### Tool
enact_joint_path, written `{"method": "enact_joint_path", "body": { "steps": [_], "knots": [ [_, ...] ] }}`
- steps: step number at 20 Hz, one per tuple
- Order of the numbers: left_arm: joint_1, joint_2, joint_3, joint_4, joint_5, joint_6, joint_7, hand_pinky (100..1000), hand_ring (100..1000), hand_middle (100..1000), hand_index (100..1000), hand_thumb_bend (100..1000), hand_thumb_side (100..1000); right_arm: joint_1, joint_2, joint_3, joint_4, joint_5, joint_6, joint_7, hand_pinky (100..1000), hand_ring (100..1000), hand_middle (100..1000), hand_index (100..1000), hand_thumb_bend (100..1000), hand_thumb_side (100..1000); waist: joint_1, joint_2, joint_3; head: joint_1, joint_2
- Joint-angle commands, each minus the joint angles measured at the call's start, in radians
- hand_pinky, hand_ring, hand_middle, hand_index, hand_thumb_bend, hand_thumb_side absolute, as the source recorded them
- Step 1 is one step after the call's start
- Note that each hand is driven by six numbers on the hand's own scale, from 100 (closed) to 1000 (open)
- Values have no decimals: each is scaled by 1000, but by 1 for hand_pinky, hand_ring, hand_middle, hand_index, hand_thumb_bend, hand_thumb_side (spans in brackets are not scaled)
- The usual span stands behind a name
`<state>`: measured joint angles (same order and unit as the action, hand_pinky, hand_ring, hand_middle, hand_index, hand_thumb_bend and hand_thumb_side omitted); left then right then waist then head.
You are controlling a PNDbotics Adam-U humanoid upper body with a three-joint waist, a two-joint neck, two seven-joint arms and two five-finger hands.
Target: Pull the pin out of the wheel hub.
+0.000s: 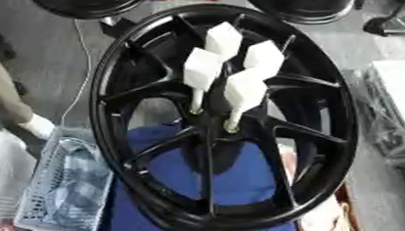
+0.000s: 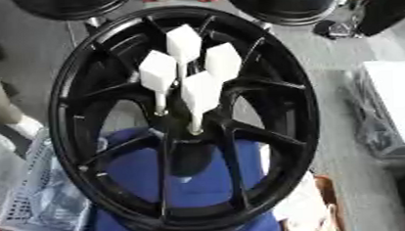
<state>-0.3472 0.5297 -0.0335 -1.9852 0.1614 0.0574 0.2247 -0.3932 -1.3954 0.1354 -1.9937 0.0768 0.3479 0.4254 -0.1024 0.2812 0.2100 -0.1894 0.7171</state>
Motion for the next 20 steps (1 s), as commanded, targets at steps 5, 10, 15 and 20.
{"method": "enact_joint_path", "body": {
  "steps": [5,10,15,20],
  "knots": [
    [-24,23,-3,-15,4,0,-11,706,557,542,675,100,669,15,-5,69,-6,-37,-32,-112,873,850,844,873,393,279,0,-10,15,-24,-40],
    [-31,21,-9,-15,6,1,-19,706,560,542,674,100,671,-19,13,134,-6,-28,-58,-143,872,854,854,881,411,252,-4,-8,25,-35,-41],
    [-36,19,-13,-15,9,4,-25,706,563,542,674,100,672,-83,41,186,-6,-11,-66,-121,875,860,857,886,429,194,-9,-7,33,-49,-29],
    [-39,19,-15,-15,10,5,-29,706,563,543,674,100,672,-142,72,214,-6,-12,-45,-85,872,862,857,881,433,167,-13,-5,38,-57,-4]
  ]
}}
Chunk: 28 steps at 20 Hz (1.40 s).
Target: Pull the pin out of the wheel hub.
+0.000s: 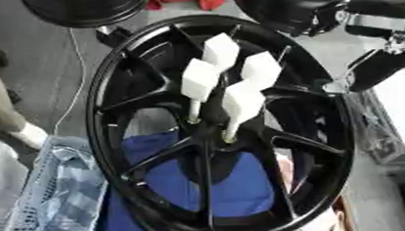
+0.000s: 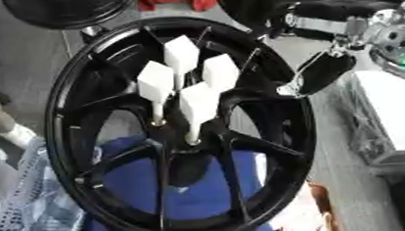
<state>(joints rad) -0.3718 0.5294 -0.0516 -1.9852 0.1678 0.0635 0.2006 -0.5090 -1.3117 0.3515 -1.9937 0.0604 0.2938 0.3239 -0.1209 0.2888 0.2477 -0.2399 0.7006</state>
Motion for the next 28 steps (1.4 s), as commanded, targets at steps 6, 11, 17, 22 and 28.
{"method": "enact_joint_path", "body": {
  "steps": [6,11,17,22,28],
  "knots": [
    [-13,23,4,-15,3,-1,-6,707,564,543,674,100,673,-111,15,-9,-6,-23,67,97,866,863,861,872,451,117,2,-12,0,-23,46],
    [-11,27,5,-15,1,1,-6,707,564,543,674,100,674,-182,24,-34,-6,-77,105,202,874,873,875,874,482,100,-4,-13,-8,-32,65],
    [-15,29,5,-15,0,0,-7,707,563,543,674,100,673,-246,48,-41,-6,-96,138,286,876,878,882,869,491,100,-10,-9,1,-46,59],
    [-19,29,7,-15,0,-1,-4,707,563,543,673,100,675,-274,64,-31,-6,-107,148,305,870,878,889,863,481,100,-14,-3,7,-53,52],
    [-23,28,7,-15,-1,-1,-4,707,562,543,673,100,676,-285,79,-13,-6,-104,157,311,866,877,892,859,480,100,-18,7,18,-50,35]
  ]
}}
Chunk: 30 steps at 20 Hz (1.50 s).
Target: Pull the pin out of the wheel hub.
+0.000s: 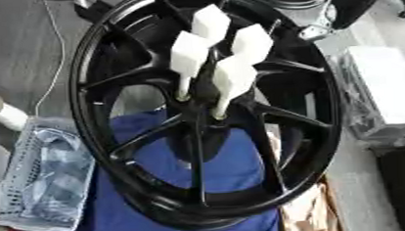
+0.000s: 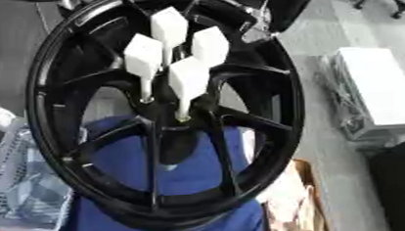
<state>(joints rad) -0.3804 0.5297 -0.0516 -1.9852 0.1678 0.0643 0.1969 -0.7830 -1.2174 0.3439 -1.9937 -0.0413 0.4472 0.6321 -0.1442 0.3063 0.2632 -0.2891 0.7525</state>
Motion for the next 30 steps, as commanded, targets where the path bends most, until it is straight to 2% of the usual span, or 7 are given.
{"method": "enact_joint_path", "body": {
  "steps": [1,3,7,13,18,30],
  "knots": [
    [-15,28,7,-15,-1,-3,0,707,562,543,673,100,676,-10,-14,-2,-6,-3,4,0,864,877,892,858,477,100,5,-9,4,0,-19],
    [-17,28,7,-15,-1,-3,1,708,561,543,673,100,670,-9,-9,4,-6,-3,5,-8,863,877,893,856,454,100,3,-5,8,-2,-21],
    [-20,28,7,-15,-1,-4,0,708,560,542,672,100,678,-8,1,17,-6,-3,13,-24,855,872,889,850,476,100,-1,6,14,-4,-24],
    [-28,28,7,-15,-3,-5,1,708,560,542,672,100,679,4,11,38,-6,-14,63,-71,841,860,872,834,452,100,-6,22,23,-7,-19],
    [-31,28,5,-15,-3,-5,-2,709,559,541,672,100,682,5,20,57,-6,-21,80,-102,844,869,872,833,445,100,-9,33,28,-11,-15],
    [-31,27,4,-15,-1,-4,-4,711,558,541,671,100,686,2,21,46,-6,-18,115,-97,850,874,864,838,345,100,-12,44,27,-21,-25]
  ]
}}
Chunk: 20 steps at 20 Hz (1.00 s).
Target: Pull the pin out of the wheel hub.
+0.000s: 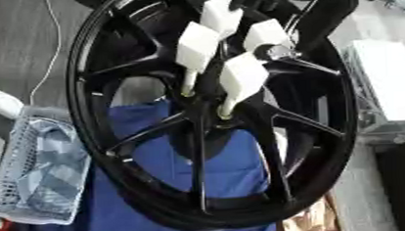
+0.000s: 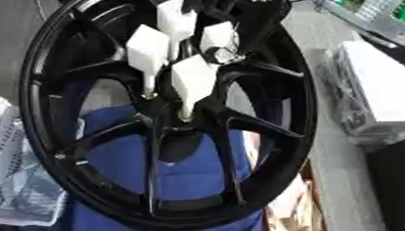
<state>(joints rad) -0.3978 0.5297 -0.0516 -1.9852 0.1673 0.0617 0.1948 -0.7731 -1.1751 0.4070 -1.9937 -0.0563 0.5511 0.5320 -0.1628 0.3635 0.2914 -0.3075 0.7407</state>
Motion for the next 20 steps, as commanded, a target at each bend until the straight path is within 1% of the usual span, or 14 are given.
{"method": "enact_joint_path", "body": {
  "steps": [1,9,11,12,15,20],
  "knots": [
    [-14,27,3,-15,0,-2,-3,711,558,541,671,100,686,-7,-22,-19,-6,-2,15,5,851,874,864,839,345,100,6,-12,-1,-3,-14],
    [-8,26,4,-15,-2,-1,-3,712,557,540,671,100,689,18,-32,-32,-6,19,31,22,864,880,863,845,366,100,4,-7,-8,3,-16],
    [-5,26,5,-15,-3,1,-3,712,557,540,671,100,689,29,-38,-38,-6,17,27,21,865,879,853,837,367,100,6,-7,-11,5,-12],
    [-4,26,5,-15,-3,1,-3,712,557,540,671,100,689,33,-41,-43,-6,16,24,20,865,875,828,816,365,100,6,-6,-13,6,-10],
    [-5,25,5,-15,-4,2,-4,712,557,540,671,100,688,46,-48,-56,-6,18,13,17,863,867,798,791,363,100,8,-6,-17,8,-7],
    [-5,24,5,-15,-4,4,-8,713,557,541,671,100,689,64,-55,-63,-6,14,11,9,856,860,790,778,355,100,13,-5,-19,8,-6]
  ]
}}
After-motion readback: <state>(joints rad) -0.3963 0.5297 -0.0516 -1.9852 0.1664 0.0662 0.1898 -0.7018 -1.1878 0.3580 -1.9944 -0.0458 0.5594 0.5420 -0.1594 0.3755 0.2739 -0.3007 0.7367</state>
